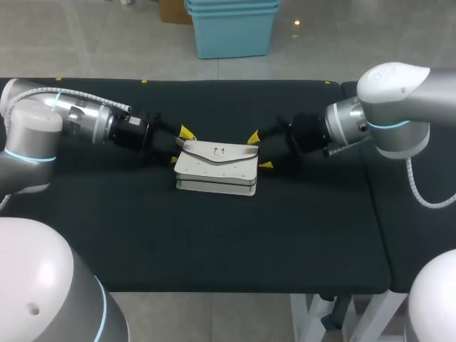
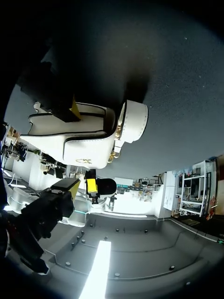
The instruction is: Pick up the bag, open it, inspect its contents, close it, and place it on the opposite side
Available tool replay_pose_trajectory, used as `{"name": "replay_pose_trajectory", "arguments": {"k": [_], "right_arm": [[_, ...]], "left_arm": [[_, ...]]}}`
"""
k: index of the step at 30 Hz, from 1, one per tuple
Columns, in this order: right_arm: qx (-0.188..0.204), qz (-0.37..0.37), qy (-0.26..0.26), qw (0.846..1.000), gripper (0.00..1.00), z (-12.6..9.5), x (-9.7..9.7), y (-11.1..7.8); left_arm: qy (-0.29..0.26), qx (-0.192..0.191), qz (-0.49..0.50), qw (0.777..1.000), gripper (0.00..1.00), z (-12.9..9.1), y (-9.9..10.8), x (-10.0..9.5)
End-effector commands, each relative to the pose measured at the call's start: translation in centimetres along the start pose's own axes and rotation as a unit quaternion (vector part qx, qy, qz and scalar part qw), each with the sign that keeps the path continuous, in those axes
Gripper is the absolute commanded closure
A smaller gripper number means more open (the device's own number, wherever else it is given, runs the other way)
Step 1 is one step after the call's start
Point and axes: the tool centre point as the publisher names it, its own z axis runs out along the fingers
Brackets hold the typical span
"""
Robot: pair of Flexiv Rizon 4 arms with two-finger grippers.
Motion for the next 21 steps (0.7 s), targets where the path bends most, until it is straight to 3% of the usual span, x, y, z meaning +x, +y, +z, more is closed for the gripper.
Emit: {"name": "replay_pose_trajectory", "arguments": {"k": [1, 2, 4, 6, 8, 9, 10, 21], "right_arm": [[-0.022, -0.002, -0.034, 0.999, 0.0, -1.9, 0.6, -0.9], [-0.027, -0.001, -0.04, 0.999, 0.0, -2.3, 0.6, -0.8], [-0.034, -0.003, -0.054, 0.998, 0.0, -2.9, 0.5, -0.7], [-0.04, -0.007, -0.072, 0.997, 0.0, -3.5, 0.5, -0.7], [-0.043, -0.01, -0.087, 0.995, 0.0, -4.0, 0.5, -0.6], [-0.047, -0.01, -0.093, 0.995, 0.0, -4.4, 0.4, -0.6], [-0.049, -0.009, -0.095, 0.994, 0.0, -4.7, 0.4, -0.4], [-0.068, -0.004, -0.137, 0.988, 0.0, -6.8, -0.3, 0.2]], "left_arm": [[-0.009, 0.022, -0.003, 1.0, 0.0, -0.2, 1.3, 0.7], [-0.014, 0.022, -0.002, 1.0, 0.0, -0.2, 1.5, 0.7], [-0.022, 0.026, -0.005, 0.999, 0.15, -0.1, 1.8, 0.8], [-0.028, 0.028, -0.004, 0.999, 0.22, -0.1, 2.0, 0.9], [-0.029, 0.028, -0.004, 0.999, 0.54, 0.0, 2.2, 1.0], [-0.032, 0.029, -0.004, 0.999, 0.56, 0.1, 2.3, 1.1], [-0.037, 0.027, -0.002, 0.999, 0.65, 0.2, 2.4, 1.1], [-0.071, 0.029, -0.019, 0.997, 0.63, 0.3, 3.7, -0.2]]}}
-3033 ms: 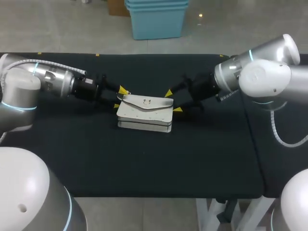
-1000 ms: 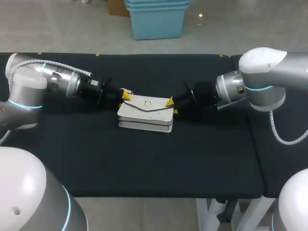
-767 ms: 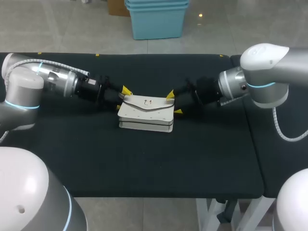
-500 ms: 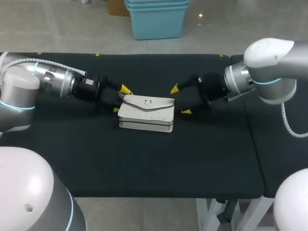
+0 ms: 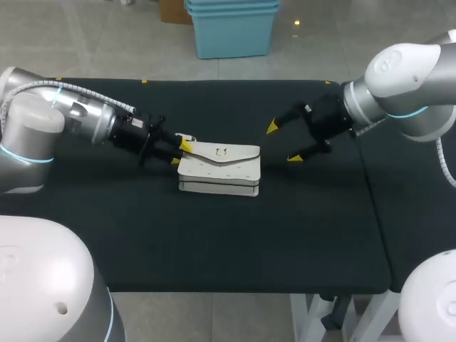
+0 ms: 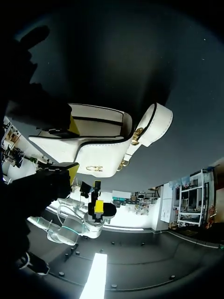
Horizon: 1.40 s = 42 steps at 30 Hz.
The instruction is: Pick up the bag, open it, inspect its contents, close it, and place it on the opposite side
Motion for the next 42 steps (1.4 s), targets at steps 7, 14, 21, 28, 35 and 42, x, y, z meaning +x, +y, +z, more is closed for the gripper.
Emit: {"name": "replay_pose_trajectory", "arguments": {"k": [7, 14, 21, 28, 35, 42], "right_arm": [[-0.021, 0.012, -0.058, 0.998, 0.0, -0.8, -0.9, 0.8], [-0.027, 0.01, -0.081, 0.996, 0.0, -1.2, -1.5, 1.1], [-0.015, -0.012, -0.106, 0.994, 0.0, -2.6, -2.3, 1.8], [-0.022, -0.072, -0.141, 0.987, 0.0, -5.0, -2.5, 2.0], [-0.033, -0.071, -0.164, 0.983, 0.0, -5.4, -2.6, 2.1], [-0.033, -0.071, -0.164, 0.983, 0.0, -5.4, -2.6, 2.1]], "left_arm": [[-0.022, 0.02, -0.017, 0.999, 0.64, 0.2, 1.4, -1.2], [-0.023, 0.02, -0.017, 0.999, 0.9, 0.6, 1.5, -1.7], [-0.039, 0.02, 0.0, 0.999, 1.0, 0.3, 1.4, -1.7], [-0.069, -0.005, 0.03, 0.997, 1.0, -1.1, 0.1, -2.0], [-0.083, 0.0, 0.03, 0.996, 1.0, -1.6, -0.5, -1.8], [-0.083, 0.0, 0.03, 0.996, 1.0, -1.6, -0.5, -1.8]]}}
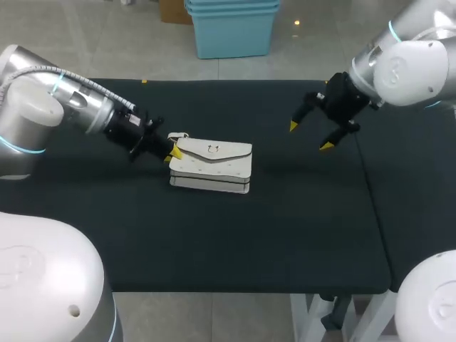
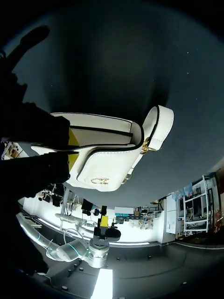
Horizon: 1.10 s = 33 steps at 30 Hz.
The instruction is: Pick up the bag, open it, inspect its contents, close it, and place it on the opposite side
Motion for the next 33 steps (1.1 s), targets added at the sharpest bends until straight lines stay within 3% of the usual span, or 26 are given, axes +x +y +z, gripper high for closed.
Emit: {"name": "replay_pose_trajectory", "arguments": {"k": [1, 4, 6, 8, 9, 13, 14, 17, 20, 33], "right_arm": [[-0.002, 0.001, -0.003, 1.0, 0.0, 0.1, 0.0, -0.1], [-0.002, 0.001, -0.003, 1.0, 0.0, 0.1, 0.0, -0.1], [-0.004, -0.014, -0.008, 1.0, 0.0, 0.4, 0.0, 0.2], [-0.021, -0.017, -0.025, 0.999, 0.0, 0.1, -0.5, 1.0], [-0.021, -0.014, -0.024, 0.999, 0.0, -0.2, -0.9, 1.5], [-0.053, -0.016, -0.062, 0.997, 0.0, -1.9, -2.0, 3.7], [-0.062, -0.016, -0.07, 0.995, 0.0, -2.5, -2.3, 4.2], [-0.085, -0.019, -0.089, 0.992, 0.0, -4.3, -3.4, 6.0], [-0.099, -0.022, -0.106, 0.989, 0.0, -5.7, -4.4, 7.4], [-0.117, -0.056, -0.182, 0.975, 0.0, -8.5, -7.0, 11.5]], "left_arm": [[0.002, -0.001, 0.0, 1.0, 1.0, 0.1, -0.1, -0.1], [0.002, -0.001, 0.0, 1.0, 1.0, 0.1, -0.1, -0.1], [-0.005, 0.016, 0.011, 1.0, 1.0, -0.8, -1.1, -0.5], [0.006, 0.01, 0.032, 0.999, 1.0, -1.9, -2.0, -1.0], [0.002, 0.024, 0.029, 0.999, 1.0, -2.5, -2.7, -1.4], [0.023, 0.016, 0.048, 0.998, 1.0, -5.3, -5.4, -2.9], [0.02, 0.034, 0.039, 0.998, 1.0, -6.0, -6.1, -3.2], [0.01, 0.042, 0.043, 0.998, 1.0, -7.8, -8.1, -4.0], [0.005, 0.034, 0.048, 0.998, 1.0, -9.7, -10.0, -4.8], [-0.053, 0.036, 0.069, 0.996, 1.0, -16.5, -15.7, -9.0]]}}
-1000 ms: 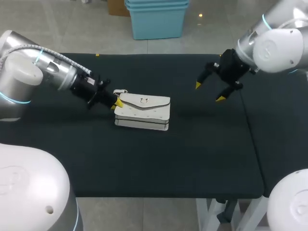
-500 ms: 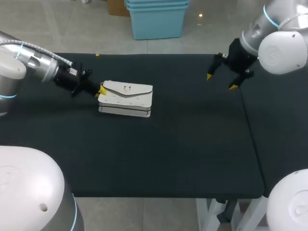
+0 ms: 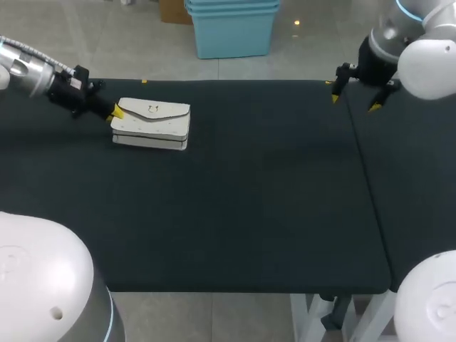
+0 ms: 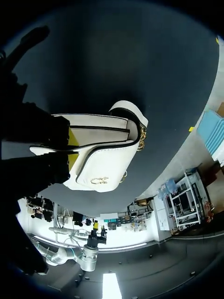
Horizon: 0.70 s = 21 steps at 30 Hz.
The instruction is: Pick up the bag, open it, inspect its contents, close it, and place it on the opposite side
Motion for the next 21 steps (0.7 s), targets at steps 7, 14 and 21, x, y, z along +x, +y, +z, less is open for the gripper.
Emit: {"name": "replay_pose_trajectory", "arguments": {"k": [7, 14, 21], "right_arm": [[-0.009, -0.002, -0.046, 0.999, 0.0, -0.7, -1.9, 1.8], [-0.014, -0.004, -0.077, 0.997, 0.0, -1.1, -2.8, 2.7], [-0.011, -0.003, -0.098, 0.995, 0.0, -1.2, -3.4, 3.4]], "left_arm": [[-0.026, -0.059, 0.018, 0.998, 1.0, -4.1, -4.1, -4.6], [-0.049, -0.056, 0.017, 0.997, 1.0, -6.5, -5.9, -7.5], [-0.077, -0.056, 0.004, 0.995, 1.0, -8.9, -7.8, -10.3]]}}
